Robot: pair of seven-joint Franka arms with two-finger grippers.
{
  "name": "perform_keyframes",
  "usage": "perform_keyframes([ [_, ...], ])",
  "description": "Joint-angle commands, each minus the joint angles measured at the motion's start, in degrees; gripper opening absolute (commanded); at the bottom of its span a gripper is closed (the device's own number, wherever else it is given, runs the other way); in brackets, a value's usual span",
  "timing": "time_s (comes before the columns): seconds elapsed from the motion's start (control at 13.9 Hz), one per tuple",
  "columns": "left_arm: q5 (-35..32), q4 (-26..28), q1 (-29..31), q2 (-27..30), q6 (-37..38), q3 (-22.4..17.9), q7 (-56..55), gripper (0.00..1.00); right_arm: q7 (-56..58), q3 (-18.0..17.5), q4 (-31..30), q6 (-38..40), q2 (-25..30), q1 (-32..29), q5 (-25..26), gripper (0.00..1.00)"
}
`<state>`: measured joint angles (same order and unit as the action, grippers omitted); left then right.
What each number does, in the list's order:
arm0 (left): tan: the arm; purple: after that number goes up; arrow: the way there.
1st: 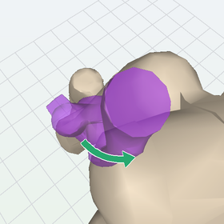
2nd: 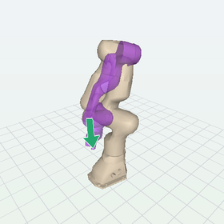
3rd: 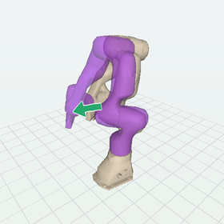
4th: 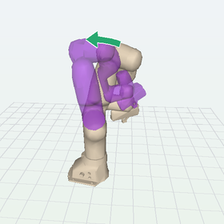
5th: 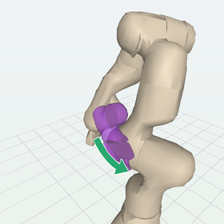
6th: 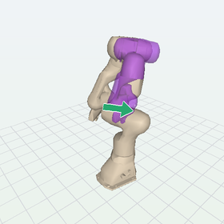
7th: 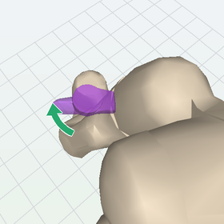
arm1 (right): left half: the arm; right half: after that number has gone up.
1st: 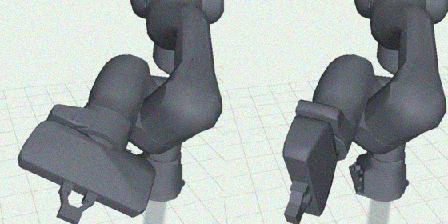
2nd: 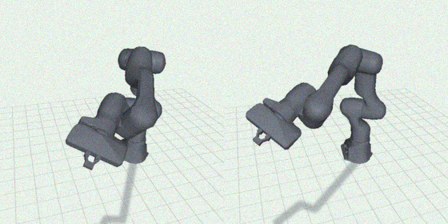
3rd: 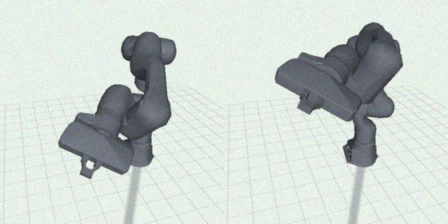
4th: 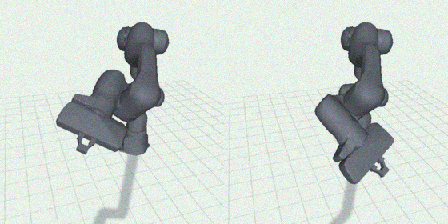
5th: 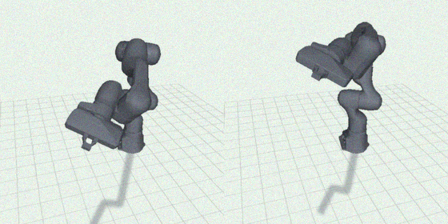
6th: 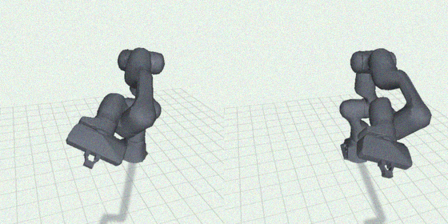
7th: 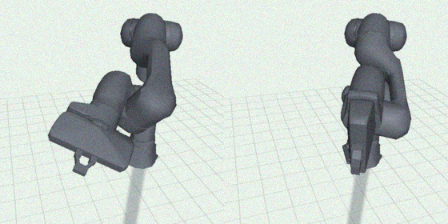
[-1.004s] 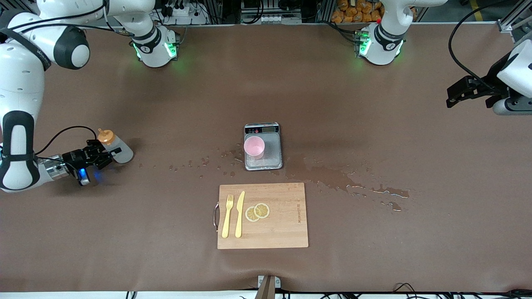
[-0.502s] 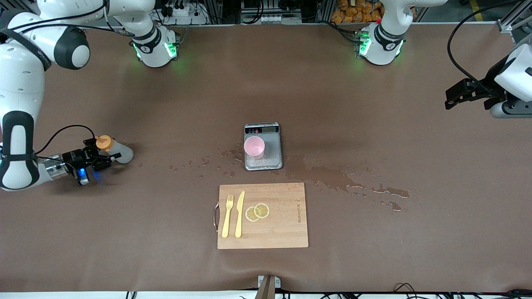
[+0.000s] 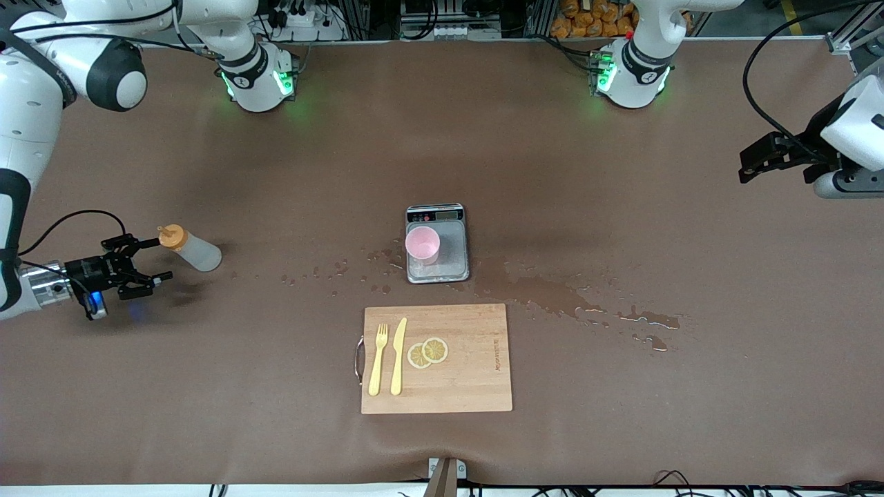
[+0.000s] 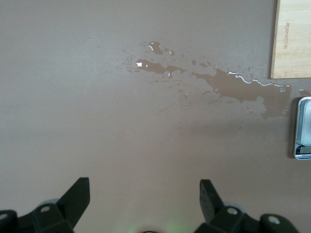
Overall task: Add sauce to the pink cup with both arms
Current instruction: 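Set the bottle upright on the table and open the right gripper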
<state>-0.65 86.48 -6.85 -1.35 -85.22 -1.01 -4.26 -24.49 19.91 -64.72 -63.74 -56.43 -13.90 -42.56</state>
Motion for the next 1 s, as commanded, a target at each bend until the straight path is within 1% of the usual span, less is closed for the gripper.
perform_keyframes([
  [0.0,0.12,-1.14,0.17,-0.23,0.23,0.05,0.3,1.0,-2.84,0.75,2.31,0.72,3.41,2.38,4.93,1.0],
  [0.22,0.47,-1.14,0.17,0.38,0.23,0.05,0.3,1.0,-3.11,0.39,3.45,0.72,8.43,4.4,9.94,1.0],
  [0.36,0.21,-1.31,0.35,0.39,0.23,0.05,0.48,1.0,-3.11,-1.27,4.42,0.72,11.59,5.11,13.63,1.0],
  [0.5,0.56,-1.49,0.43,0.47,0.31,-0.13,0.48,1.0,-3.2,-5.65,4.42,0.64,15.63,5.11,19.07,1.0],
  [0.65,0.56,-1.49,0.35,0.47,0.31,-0.13,0.22,1.0,-3.2,-11.97,4.34,0.46,20.28,5.02,26.35,1.0],
  [0.79,0.56,-1.49,0.35,0.47,0.4,-0.04,0.21,1.0,-3.29,-19.52,4.34,0.37,23.72,4.76,34.35,1.0],
  [0.86,0.56,-1.49,0.35,0.47,0.4,-0.04,0.21,1.0,-3.29,-22.08,4.25,0.11,25.48,4.58,36.83,1.0],
  [0.93,0.56,-1.49,0.35,0.47,0.4,-0.04,0.21,1.0,-3.29,-23.76,4.07,0.02,27.32,4.58,37.81,1.0],
])
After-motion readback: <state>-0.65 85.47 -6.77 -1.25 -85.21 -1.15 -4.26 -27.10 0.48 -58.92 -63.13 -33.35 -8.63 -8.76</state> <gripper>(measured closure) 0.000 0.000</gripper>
